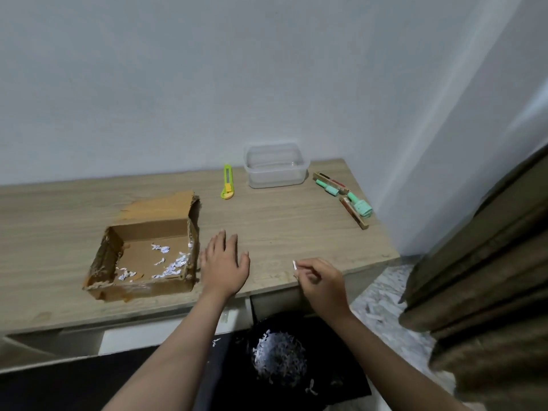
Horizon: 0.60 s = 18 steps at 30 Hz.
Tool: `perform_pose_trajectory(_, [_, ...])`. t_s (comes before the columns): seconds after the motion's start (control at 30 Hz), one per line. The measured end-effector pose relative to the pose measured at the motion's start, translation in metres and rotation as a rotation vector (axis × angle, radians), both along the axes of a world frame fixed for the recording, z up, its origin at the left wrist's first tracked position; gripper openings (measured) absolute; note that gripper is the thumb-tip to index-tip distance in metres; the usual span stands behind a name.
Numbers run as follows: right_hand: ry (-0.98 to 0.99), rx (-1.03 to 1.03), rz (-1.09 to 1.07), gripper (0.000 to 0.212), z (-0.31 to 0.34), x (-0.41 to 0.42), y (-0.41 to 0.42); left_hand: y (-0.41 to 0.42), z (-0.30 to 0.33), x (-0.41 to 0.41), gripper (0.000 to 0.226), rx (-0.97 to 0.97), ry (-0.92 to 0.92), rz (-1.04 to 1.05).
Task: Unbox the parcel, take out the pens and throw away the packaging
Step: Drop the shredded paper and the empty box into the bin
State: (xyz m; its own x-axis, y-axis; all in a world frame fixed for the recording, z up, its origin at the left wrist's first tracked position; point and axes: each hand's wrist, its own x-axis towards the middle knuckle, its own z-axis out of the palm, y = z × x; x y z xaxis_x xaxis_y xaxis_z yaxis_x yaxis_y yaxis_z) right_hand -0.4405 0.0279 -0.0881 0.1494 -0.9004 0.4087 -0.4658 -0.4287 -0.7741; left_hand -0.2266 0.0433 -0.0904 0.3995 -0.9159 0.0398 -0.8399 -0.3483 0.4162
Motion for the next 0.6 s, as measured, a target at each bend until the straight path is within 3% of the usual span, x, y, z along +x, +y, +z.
perform_pose_trajectory(0.17, [0.040,0.079,-0.010,0.009,-0.014,0.005,0.057,0.012,0.007,0.003,0.057,0.022,0.081,-0.086])
perform_pose_trajectory(0.4, [0.177,0.477,-0.194,0.009,-0.039,0.028,0.109,0.043,0.014,0.013,0.050,0.031,0.295,-0.244])
perform_pose_trajectory(0.6, [0.097,0.426,-0.387,0.014,-0.020,0.060,0.123,0.073,0.038,0.031,0.042,-0.122,0.475,-0.429])
